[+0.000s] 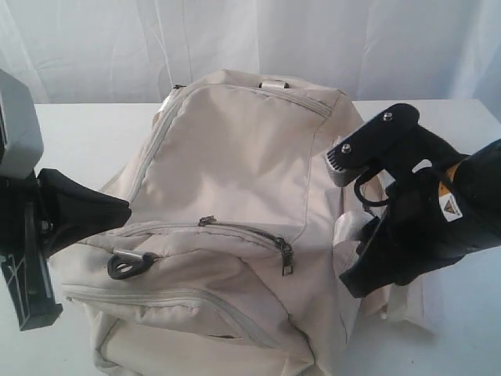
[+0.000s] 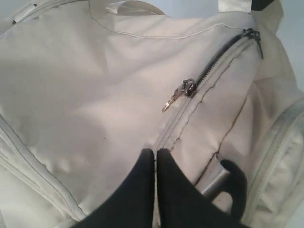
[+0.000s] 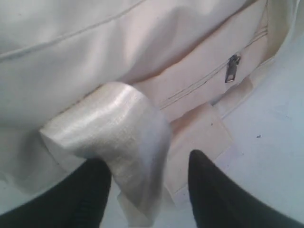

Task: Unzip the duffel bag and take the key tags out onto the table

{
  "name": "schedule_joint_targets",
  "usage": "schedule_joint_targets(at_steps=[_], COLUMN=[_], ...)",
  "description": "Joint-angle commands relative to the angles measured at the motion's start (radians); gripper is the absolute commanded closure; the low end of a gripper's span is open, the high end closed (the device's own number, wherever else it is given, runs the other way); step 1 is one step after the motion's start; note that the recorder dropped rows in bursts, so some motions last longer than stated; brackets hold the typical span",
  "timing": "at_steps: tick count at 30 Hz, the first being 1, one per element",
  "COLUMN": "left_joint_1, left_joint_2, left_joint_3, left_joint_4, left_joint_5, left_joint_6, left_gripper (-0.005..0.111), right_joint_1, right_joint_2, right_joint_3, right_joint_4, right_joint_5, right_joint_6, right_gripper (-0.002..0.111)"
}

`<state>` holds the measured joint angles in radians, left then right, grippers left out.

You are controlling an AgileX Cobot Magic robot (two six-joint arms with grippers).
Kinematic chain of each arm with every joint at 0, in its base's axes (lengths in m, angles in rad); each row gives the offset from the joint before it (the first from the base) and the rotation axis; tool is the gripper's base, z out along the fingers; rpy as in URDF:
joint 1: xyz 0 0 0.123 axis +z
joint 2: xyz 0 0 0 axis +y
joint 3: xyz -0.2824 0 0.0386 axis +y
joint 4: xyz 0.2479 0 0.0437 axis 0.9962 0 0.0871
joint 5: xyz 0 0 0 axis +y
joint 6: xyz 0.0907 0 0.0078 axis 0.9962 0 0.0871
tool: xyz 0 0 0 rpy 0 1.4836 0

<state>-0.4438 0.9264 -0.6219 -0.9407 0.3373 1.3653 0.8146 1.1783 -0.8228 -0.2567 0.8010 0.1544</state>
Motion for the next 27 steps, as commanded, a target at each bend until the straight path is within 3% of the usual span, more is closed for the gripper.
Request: schedule_joint_targets(at_steps=[1,3,6,8,15,20,27], left_joint_1=[0.001,0.001,0.001,0.001,0.001,0.001,0.001], left_joint_2=[-0.008,-0.008,-0.008,-0.008,-0.008,-0.006,0.101], left_joint_3=[0.001,0.001,0.001,0.001,0.001,0.001,-0.011], left_joint_4=[-0.049,-0.059,-0.091,-0.091,-0.091,-0.155,-0.226], left_joint_5=[-0.009,-0.016,-0.014,-0.011,0.007,0.061,0.139], left_joint_6=[-0.008,-0.008,-0.008,-0.008,-0.008,-0.008,-0.244], left_gripper=[0.098,0.098,0.098,0.098,0.098,0.098,0.103], right_joint_1=[-0.008,-0.008,-0.008,-0.008,-0.008,-0.008,-0.008], right_joint_2=[-0.050,-0.064,-0.045,0.018,0.288,0.358,0.360], right_joint_3=[-0.053,-0.072,-0.083,-0.083,-0.083,-0.083,-0.083], right_joint_4=[0.096,0.174,0.533,0.666,0.810,0.851,0.851], right_joint_5=[0.020,-0.042,-0.283,-0.310,-0.056,-0.018,-0.016], right_joint_6=[-0.080,-0.162,-0.523,-0.648,-0.687,-0.689,-0.689], right_gripper=[0.055,0.055,0.055,0.055,0.055,0.055,0.055])
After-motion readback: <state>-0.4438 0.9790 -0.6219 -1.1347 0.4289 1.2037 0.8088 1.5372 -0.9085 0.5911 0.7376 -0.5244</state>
